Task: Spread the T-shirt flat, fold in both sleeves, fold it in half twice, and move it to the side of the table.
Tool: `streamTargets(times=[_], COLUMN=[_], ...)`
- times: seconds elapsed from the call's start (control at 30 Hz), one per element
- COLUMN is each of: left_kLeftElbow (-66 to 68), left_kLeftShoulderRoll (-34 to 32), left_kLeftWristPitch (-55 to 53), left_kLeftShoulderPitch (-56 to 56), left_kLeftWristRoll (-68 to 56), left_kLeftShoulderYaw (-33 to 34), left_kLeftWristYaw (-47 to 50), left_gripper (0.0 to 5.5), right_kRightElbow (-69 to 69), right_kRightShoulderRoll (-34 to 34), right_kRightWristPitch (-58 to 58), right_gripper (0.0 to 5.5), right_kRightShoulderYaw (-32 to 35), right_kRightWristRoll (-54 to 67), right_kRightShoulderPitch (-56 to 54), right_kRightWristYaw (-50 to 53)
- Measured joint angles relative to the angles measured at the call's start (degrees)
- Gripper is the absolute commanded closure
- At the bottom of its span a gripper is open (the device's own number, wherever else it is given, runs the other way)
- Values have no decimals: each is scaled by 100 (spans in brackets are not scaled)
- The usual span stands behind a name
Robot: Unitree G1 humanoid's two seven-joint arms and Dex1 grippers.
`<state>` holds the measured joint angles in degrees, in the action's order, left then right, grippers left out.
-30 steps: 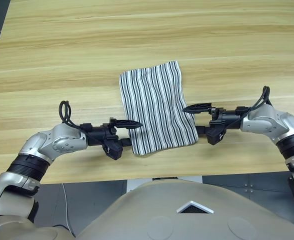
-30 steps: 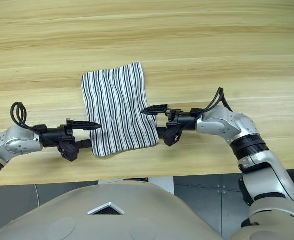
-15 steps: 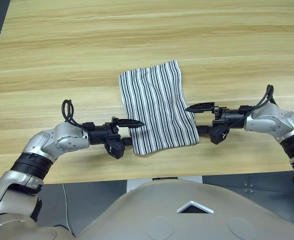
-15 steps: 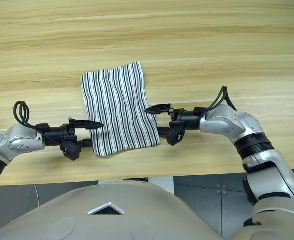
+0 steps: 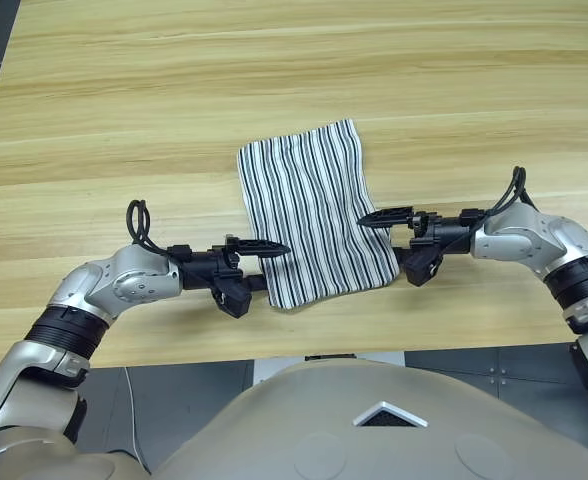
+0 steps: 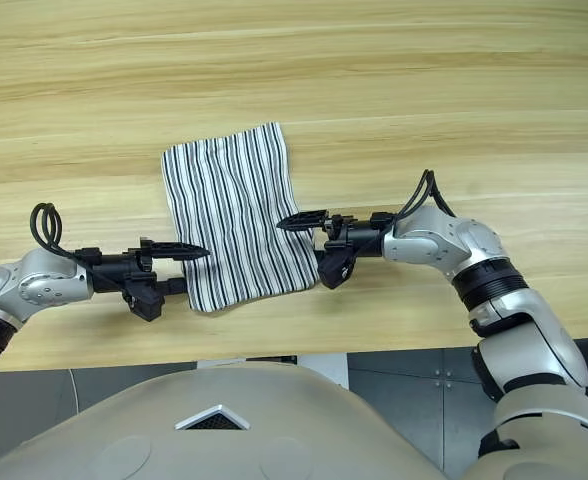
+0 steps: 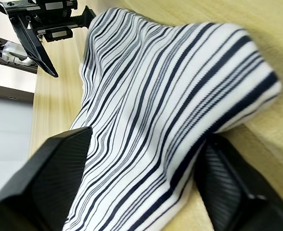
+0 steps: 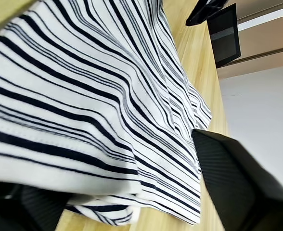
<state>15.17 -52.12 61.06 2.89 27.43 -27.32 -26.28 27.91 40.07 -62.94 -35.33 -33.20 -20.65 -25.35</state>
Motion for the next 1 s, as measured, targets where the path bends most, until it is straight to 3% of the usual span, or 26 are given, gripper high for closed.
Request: streamTargets(times=[0.6, 0.67, 1.0], left_kLeftElbow=[189, 147, -59], left_kLeftShoulderRoll=[65, 67, 85], left_kLeftWristPitch=[-103, -128, -384], left_kLeftShoulderPitch=[1, 23, 13], left_kLeftWristRoll=[44, 12, -27], left_kLeftShoulderYaw=[-13, -6, 8], left_kLeftWristYaw=[-298, -372, -569], left_gripper=[514, 538, 538], right_kRightElbow=[83, 80, -44], right_kRightShoulderRoll=[0, 0, 11], right_kRightWristPitch=[196, 204, 389], right_gripper=[539, 540, 540], right_kRightShoulderYaw=[-222, -228, -250], right_kRightWristRoll=[-2, -2, 437], right_kRightShoulderPitch=[123, 132, 209], right_kRightWristYaw=[-126, -131, -491])
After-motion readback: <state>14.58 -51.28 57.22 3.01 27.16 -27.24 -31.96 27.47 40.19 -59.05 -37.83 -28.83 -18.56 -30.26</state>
